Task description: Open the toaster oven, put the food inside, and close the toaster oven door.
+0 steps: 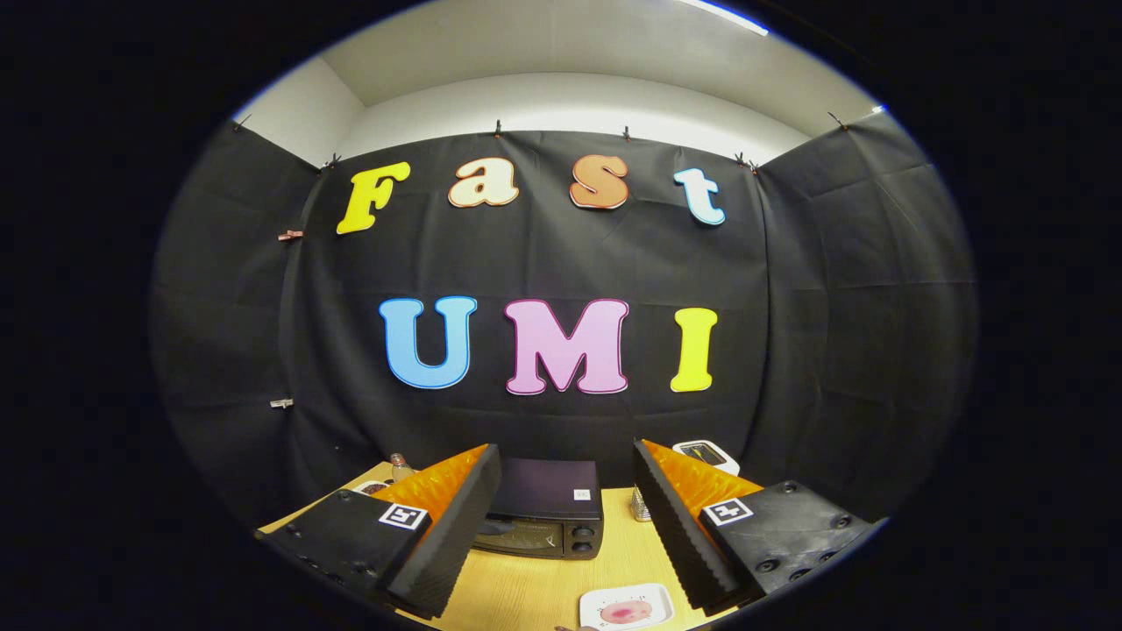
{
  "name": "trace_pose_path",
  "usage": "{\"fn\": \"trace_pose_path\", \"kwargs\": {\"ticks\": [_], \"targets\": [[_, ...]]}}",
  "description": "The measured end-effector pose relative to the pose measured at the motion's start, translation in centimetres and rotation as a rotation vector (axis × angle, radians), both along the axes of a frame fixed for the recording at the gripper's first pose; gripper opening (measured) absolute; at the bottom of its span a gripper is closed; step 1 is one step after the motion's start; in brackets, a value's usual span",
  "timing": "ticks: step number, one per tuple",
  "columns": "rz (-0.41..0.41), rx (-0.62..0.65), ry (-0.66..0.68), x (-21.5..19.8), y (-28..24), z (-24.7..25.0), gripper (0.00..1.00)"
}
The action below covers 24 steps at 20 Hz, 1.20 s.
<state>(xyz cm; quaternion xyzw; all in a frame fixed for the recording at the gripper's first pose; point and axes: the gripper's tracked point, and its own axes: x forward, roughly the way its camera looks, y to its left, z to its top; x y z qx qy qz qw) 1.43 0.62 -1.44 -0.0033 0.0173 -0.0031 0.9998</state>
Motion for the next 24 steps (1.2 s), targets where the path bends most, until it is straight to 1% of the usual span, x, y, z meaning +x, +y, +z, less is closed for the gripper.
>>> {"fn": "trace_pose_path", "kwargs": {"ticks": [7,9,13,17,24], "targets": [[0.052,-0.003,0.030,3.1,3.1,-1.7,0.98],[0.073,0.000,0.052,4.5,4.4,-2.8,0.98],[0.078,0.018,0.120,7.8,6.3,-5.9,0.98],[0.087,0.040,0.222,11.4,8.7,-9.9,0.98],[0.096,0.049,0.446,16.5,12.4,-20.3,0.98]]}}
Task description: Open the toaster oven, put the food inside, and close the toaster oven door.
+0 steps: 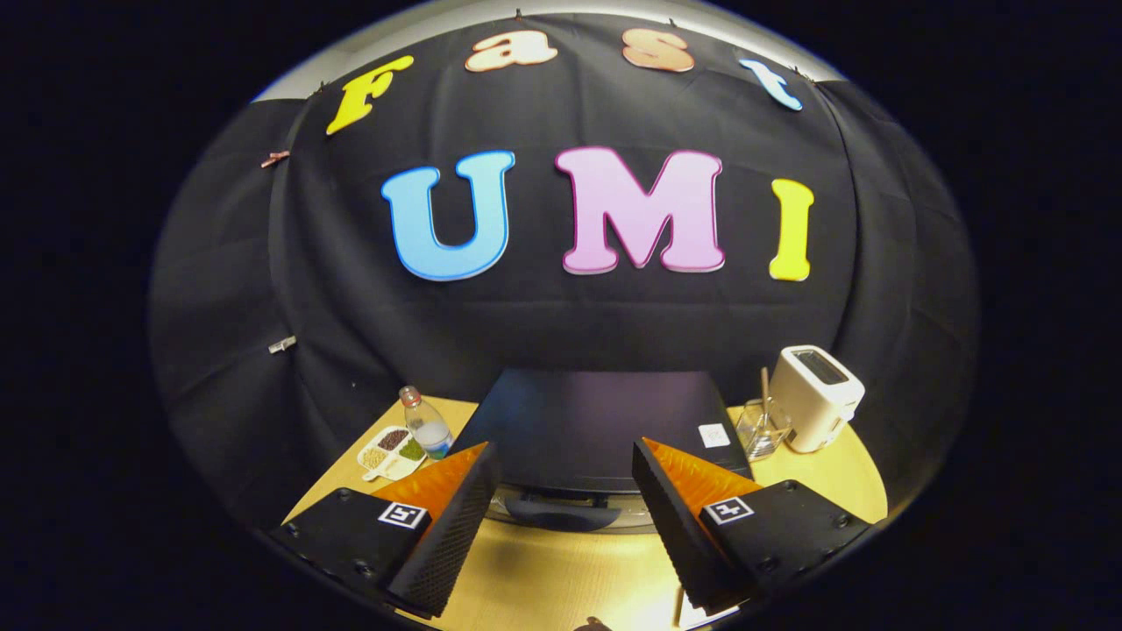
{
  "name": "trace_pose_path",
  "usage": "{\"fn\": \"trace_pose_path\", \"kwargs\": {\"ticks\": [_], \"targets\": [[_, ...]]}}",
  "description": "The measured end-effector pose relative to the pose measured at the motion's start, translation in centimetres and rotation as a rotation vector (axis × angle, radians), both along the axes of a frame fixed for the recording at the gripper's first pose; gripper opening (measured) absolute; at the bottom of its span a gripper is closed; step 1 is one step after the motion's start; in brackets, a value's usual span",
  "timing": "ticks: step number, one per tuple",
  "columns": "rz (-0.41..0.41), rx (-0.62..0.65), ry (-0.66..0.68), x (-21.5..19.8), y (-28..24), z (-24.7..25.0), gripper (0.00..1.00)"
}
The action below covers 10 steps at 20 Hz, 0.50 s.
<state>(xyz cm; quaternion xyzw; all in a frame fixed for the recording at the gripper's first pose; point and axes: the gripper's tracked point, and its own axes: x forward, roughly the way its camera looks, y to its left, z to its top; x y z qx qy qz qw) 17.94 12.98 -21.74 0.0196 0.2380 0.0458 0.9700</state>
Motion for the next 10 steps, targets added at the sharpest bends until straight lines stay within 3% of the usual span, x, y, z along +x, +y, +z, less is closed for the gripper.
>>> {"fn": "trace_pose_path", "kwargs": {"ticks": [6,10], "targets": [[-0.009,-0.016,0.155,1.6,0.9,-7.6,0.99],[-0.046,-0.014,0.198,1.8,0.6,-9.8,0.98]]}}
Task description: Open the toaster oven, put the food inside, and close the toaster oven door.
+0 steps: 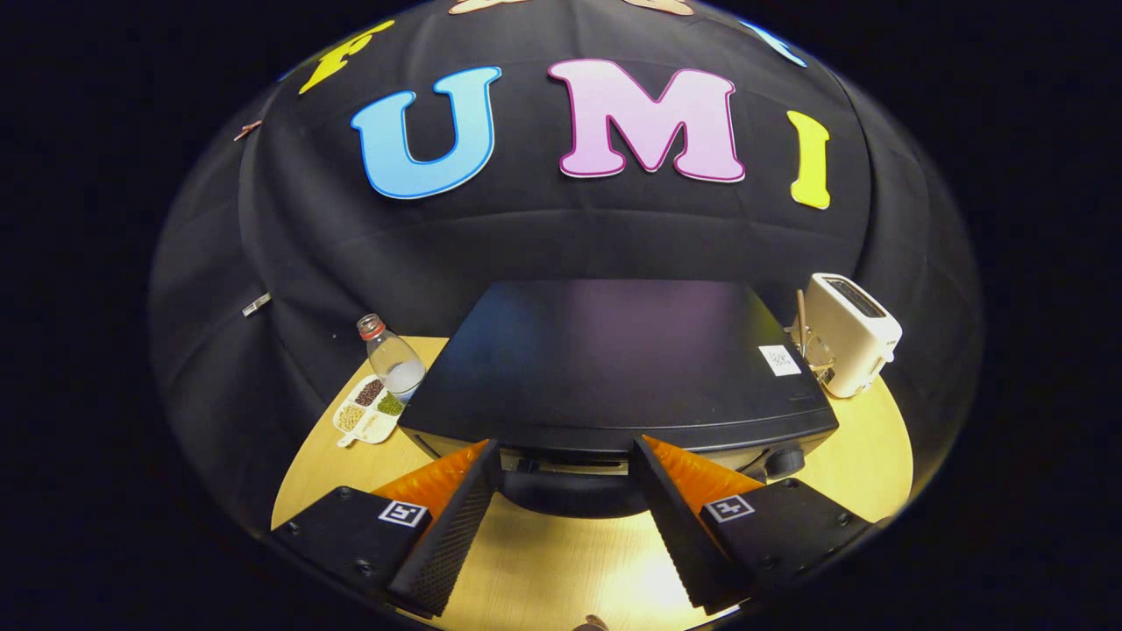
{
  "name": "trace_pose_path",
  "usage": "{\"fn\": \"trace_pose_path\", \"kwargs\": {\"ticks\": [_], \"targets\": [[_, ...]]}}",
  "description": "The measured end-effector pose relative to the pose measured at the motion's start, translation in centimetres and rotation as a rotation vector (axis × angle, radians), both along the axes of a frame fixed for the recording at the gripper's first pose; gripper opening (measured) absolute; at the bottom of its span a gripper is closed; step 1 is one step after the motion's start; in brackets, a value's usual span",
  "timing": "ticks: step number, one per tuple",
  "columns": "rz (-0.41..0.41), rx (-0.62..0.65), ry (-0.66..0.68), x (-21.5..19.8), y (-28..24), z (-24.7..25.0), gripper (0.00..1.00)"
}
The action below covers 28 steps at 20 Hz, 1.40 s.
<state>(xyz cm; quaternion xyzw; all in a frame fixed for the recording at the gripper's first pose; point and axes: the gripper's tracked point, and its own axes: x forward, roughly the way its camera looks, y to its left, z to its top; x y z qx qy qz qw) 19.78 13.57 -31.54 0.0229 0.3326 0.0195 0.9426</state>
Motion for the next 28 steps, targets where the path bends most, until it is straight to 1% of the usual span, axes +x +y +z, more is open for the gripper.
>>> {"fn": "trace_pose_path", "kwargs": {"ticks": [2,4,7,11,15,21,24,28], "targets": [[-0.013,-0.016,-0.008,0.0,0.0,0.1,0.98],[-0.013,-0.069,0.011,-0.3,-0.6,-0.8,0.97],[-0.039,-0.057,-0.001,-0.4,-0.6,-0.9,0.98],[-0.035,-0.060,0.004,-1.4,-0.6,-0.9,0.98],[-0.026,-0.051,0.048,-4.3,-0.4,-1.6,0.98],[-0.008,-0.045,0.183,-10.4,-0.4,-5.3,0.98],[0.016,0.016,0.260,-13.9,0.7,-6.7,0.99],[0.024,-0.004,0.239,-16.1,0.2,-5.8,1.00]]}}
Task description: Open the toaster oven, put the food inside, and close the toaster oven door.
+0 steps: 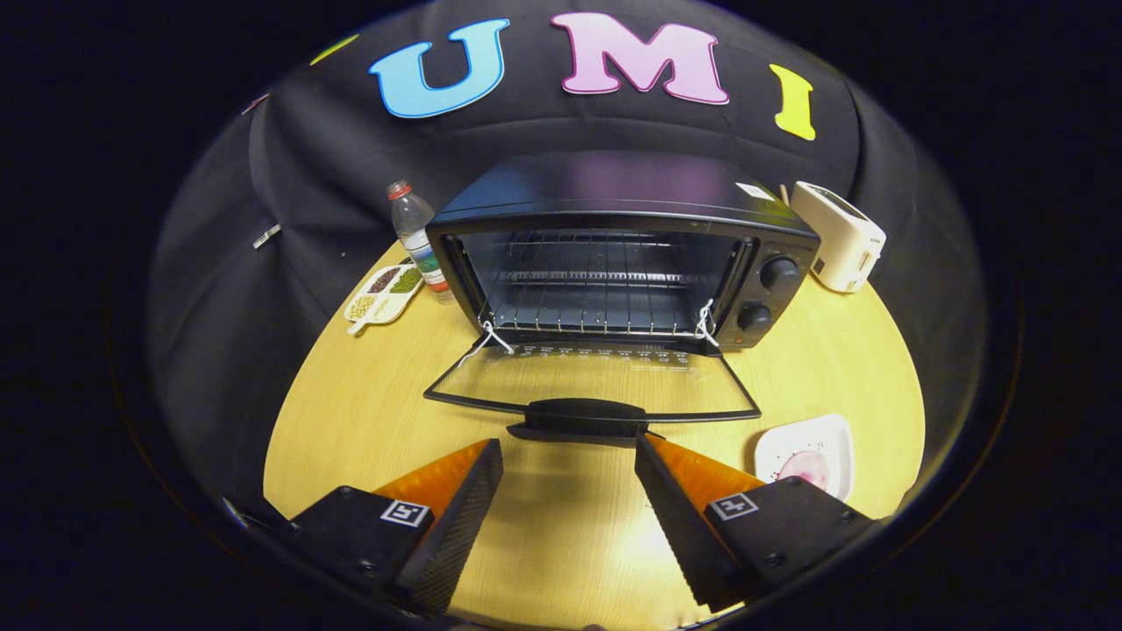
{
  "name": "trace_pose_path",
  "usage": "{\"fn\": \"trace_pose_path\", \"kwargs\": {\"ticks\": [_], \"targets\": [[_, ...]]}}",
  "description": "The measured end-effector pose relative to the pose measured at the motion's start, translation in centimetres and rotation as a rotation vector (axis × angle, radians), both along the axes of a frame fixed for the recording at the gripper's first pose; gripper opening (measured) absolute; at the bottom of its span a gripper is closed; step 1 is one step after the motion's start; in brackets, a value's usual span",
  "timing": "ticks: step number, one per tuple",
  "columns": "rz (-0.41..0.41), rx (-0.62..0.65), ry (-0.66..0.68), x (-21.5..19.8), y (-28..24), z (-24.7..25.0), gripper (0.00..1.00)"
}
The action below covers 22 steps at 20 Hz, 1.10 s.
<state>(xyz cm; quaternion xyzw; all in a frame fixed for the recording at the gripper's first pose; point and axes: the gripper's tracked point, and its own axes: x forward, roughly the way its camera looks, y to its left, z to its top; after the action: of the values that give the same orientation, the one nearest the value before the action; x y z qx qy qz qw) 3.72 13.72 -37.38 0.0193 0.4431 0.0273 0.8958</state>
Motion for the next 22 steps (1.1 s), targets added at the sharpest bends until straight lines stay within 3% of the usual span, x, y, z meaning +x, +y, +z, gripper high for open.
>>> {"fn": "trace_pose_path", "kwargs": {"ticks": [11,14,17,20,22], "targets": [[-0.048,0.029,0.016,-6.4,-4.5,0.9,0.99],[-0.054,-0.010,-0.010,-7.7,-9.3,2.2,0.99],[-0.117,0.001,-0.011,-8.5,-16.1,3.3,0.99],[-0.167,-0.025,0.015,-8.3,-23.5,3.5,0.86],[-0.170,-0.042,0.057,-8.0,-27.1,2.4,0.85]]}}
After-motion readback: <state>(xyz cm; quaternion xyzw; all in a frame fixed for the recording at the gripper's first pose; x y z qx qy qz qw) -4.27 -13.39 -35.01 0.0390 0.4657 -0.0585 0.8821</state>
